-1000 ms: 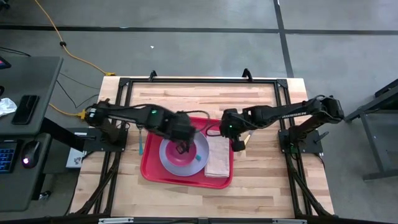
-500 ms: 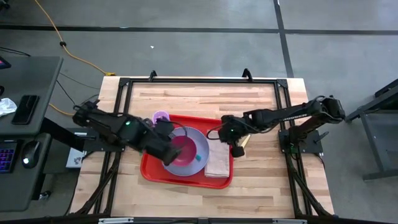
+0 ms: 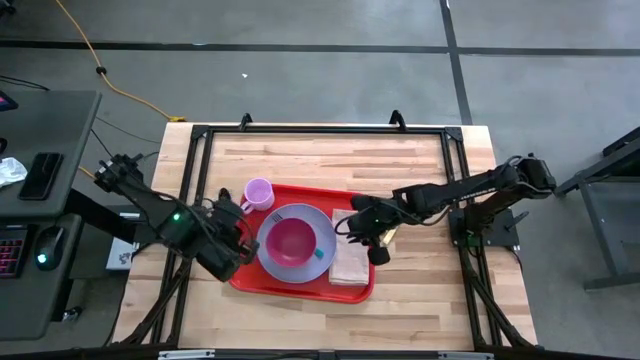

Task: Set up tray
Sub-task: Remove the red bowl from the blue plate

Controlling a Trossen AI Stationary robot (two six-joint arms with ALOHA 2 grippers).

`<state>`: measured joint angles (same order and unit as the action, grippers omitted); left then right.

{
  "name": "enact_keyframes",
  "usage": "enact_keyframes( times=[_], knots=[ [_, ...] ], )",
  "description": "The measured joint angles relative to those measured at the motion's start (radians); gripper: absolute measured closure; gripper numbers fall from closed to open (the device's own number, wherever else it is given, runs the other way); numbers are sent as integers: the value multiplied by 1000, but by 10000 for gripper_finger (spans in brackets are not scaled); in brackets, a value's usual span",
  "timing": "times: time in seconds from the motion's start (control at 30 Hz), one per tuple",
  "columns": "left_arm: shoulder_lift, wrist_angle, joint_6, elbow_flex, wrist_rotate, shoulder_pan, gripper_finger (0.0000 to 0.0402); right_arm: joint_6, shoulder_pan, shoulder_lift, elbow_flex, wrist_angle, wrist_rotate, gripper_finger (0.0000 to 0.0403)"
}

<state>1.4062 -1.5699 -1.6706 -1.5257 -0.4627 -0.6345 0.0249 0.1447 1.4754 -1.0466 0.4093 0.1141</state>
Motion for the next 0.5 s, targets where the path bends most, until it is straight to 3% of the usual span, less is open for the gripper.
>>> enact_keyframes(
  times=[0.5],
  knots=[
    [-149, -2, -290, 259, 30, -153, 380, -200, -58, 3, -2, -187, 29, 269]
  ],
)
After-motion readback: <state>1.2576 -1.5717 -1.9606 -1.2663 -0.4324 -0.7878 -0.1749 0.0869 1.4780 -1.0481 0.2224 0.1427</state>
